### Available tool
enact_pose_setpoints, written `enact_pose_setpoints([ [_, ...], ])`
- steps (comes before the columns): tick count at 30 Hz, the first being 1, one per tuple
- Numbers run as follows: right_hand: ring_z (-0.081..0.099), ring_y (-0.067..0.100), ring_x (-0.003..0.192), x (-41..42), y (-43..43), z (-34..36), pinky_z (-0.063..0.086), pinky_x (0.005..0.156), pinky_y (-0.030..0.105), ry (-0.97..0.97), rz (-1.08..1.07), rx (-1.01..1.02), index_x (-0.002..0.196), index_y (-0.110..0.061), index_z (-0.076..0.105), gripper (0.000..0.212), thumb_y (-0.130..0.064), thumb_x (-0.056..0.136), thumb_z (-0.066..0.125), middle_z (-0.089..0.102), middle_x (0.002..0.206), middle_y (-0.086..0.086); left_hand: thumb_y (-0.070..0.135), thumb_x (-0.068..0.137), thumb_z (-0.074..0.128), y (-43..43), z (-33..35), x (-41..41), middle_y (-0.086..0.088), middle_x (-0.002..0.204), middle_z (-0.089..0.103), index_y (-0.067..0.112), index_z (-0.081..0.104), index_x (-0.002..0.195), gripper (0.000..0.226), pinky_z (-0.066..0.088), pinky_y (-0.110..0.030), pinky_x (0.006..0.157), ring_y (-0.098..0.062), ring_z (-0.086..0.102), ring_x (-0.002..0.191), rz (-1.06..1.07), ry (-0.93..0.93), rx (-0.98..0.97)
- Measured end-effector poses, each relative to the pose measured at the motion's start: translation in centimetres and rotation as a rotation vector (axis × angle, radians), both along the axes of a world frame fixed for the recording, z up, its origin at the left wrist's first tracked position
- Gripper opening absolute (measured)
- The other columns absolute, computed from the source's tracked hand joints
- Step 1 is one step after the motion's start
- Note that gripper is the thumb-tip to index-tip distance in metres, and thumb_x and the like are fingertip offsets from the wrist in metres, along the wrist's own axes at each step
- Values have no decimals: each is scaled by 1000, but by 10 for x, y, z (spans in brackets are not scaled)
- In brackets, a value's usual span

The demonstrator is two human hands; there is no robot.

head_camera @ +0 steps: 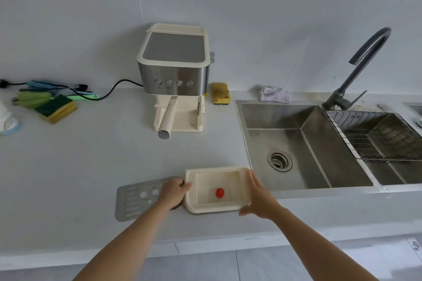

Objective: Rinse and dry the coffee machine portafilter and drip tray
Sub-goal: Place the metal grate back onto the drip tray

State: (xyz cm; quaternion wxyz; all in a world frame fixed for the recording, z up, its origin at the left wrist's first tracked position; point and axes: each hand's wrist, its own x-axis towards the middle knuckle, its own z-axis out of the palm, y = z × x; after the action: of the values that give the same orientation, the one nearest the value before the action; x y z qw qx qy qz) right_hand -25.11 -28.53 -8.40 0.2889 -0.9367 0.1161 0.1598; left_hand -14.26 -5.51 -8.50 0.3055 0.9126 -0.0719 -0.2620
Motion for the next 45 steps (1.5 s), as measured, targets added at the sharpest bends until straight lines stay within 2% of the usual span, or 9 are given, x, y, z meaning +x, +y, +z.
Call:
enact_pose_setpoints([
  [8, 37, 29, 130, 1, -1, 7, 43, 102, 41, 67, -11, -27, 144, -10, -20, 136, -20, 59, 85, -6, 155, 6, 29, 89, 56, -11, -1, -2, 2, 51, 39, 15, 34, 52, 45, 25, -31, 55, -20, 43, 64, -35, -17, -6],
  [18, -5, 30, 145, 19, 17, 43, 13, 115, 43, 77, -25, -30, 146, -16, -15, 121, -35, 70, 77, -19, 155, 10, 30, 93, 48, 30, 10, 1, -10, 68, 49, 13, 38, 60, 39, 31, -30, 61, -23, 50, 71, 130, -40, -82],
  [27, 25, 25, 138, 67, 125, 72, 23, 108, 27, 50, -89, 306, 144, -2, 15, 84, -21, 82, 68, 24, 151, 12, 13, 83, 47, 106, 30, 9, -3, 69, 51, 12, 46, 65, 18, 32, -29, 56, -27, 52, 80, 334, -6, 61],
  [30, 35, 25, 132, 75, 158, 70, 31, 99, 24, 158, -166, 404, 140, -1, 24, 76, -19, 82, 68, 36, 144, 13, 13, 79, 50, 121, 33, 8, -15, 105, 63, 4, 61, 102, 28, 43, -32, 79, -32, 57, 104, 487, 77, -31],
  [33, 45, 26, 124, 86, 178, 63, 37, 92, 25, 264, -257, 446, 134, 2, 33, 68, -18, 81, 70, 47, 131, 14, 12, 76, 55, 132, 29, 6, -17, 131, 52, 0, 48, 129, 55, 42, -37, 96, -33, 51, 119, 554, 158, -70],
  [36, 53, 30, 115, 99, 186, 51, 42, 81, 30, 321, -330, 427, 123, 7, 47, 56, -17, 79, 70, 53, 106, 13, 6, 85, 51, 134, 27, 5, -17, 140, 43, 2, 37, 137, 55, 39, -38, 103, -31, 45, 126, 546, 210, -89],
  [40, 51, 31, 116, 112, 194, 33, 41, 77, 30, 359, -375, 391, 123, 3, 49, 50, -16, 80, 67, 51, 112, 14, 2, 85, 48, 132, 27, 8, -19, 126, 50, -1, 45, 128, 43, 41, -31, 82, -31, 51, 114, 539, 231, -108],
  [43, 46, 32, 122, 118, 201, 24, 44, 93, 35, 404, -345, 276, 126, -1, 47, 56, -24, 79, 68, 49, 129, 15, -2, 82, 47, 131, 28, 12, -16, 83, 53, 1, 52, 93, 12, 38, -25, 58, -23, 51, 69, 576, 277, -170],
  [45, 42, 31, 126, 121, 205, 19, 38, 103, 38, 427, -308, 154, 130, -4, 45, 61, -33, 81, 66, 47, 134, 12, -5, 82, 47, 130, 27, 14, -11, 69, 49, 1, 51, 87, 9, 38, -21, 47, -22, 48, 64, 615, 315, -214],
])
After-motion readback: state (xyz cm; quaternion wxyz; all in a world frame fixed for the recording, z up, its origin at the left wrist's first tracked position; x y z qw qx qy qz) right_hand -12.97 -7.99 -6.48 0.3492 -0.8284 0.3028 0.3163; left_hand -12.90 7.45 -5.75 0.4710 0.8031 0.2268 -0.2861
